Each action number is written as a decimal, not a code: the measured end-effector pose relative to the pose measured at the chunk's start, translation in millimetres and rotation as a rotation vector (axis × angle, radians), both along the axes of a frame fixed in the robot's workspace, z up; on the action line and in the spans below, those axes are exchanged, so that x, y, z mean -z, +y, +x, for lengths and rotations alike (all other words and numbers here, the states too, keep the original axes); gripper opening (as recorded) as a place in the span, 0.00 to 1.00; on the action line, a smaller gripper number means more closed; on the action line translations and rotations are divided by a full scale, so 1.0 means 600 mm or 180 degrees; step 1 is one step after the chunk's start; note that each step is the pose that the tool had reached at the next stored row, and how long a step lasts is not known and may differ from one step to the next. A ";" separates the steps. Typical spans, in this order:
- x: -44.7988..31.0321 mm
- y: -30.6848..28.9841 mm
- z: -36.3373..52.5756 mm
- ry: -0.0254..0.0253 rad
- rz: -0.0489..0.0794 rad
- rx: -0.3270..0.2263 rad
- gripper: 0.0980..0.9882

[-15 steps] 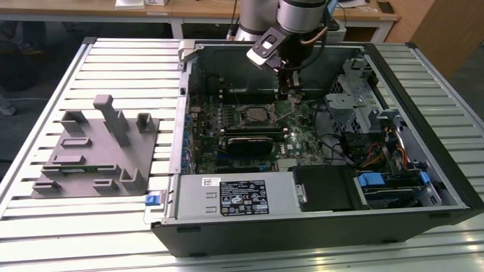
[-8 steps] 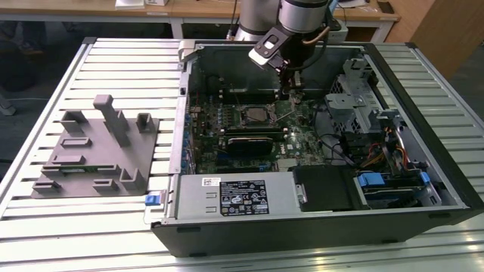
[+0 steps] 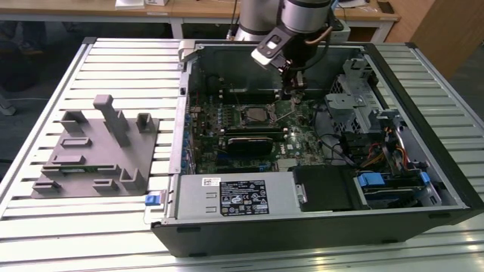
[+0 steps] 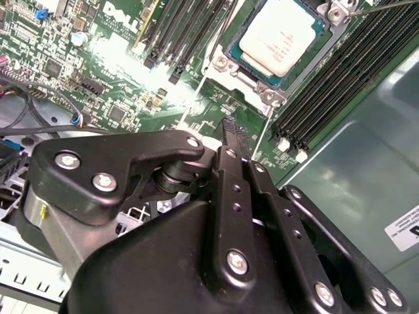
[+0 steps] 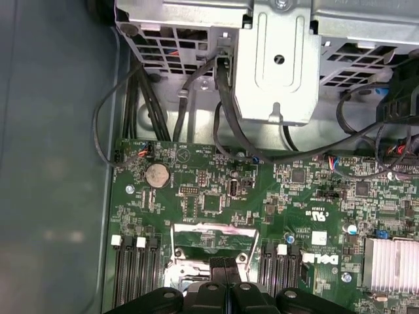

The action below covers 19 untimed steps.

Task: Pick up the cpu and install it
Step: 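Close the cpu cover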

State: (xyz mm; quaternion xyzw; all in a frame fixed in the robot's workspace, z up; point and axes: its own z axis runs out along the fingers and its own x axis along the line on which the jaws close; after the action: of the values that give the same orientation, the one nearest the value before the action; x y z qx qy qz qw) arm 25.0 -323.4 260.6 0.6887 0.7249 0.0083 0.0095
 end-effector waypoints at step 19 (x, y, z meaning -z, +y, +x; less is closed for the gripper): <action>0.000 -0.0001 0.027 0.0000 0.0000 0.0000 0.01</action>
State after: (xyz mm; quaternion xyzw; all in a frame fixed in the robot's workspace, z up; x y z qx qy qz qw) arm 41.3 -323.5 260.6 0.6887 0.7249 0.0084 0.0095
